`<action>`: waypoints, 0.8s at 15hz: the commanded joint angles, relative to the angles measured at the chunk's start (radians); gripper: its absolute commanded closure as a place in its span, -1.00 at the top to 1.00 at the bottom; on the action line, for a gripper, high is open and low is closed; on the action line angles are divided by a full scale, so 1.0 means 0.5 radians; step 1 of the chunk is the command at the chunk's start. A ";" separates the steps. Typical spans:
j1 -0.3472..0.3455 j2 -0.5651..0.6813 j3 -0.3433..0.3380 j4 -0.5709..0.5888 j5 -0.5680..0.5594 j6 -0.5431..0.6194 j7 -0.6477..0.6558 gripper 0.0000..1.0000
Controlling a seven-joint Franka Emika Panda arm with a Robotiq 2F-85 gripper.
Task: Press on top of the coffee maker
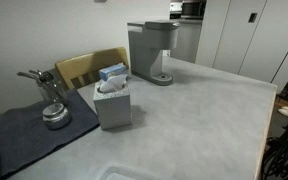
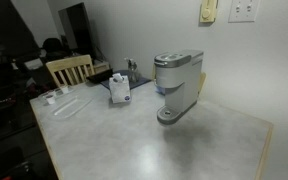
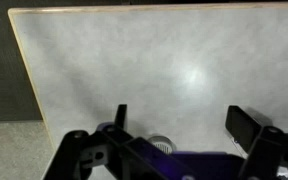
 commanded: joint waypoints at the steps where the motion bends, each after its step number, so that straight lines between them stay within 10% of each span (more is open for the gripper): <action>1: -0.015 0.004 0.014 0.004 0.013 -0.004 -0.010 1.00; 12: -0.017 0.062 0.039 -0.001 0.021 0.149 0.099 1.00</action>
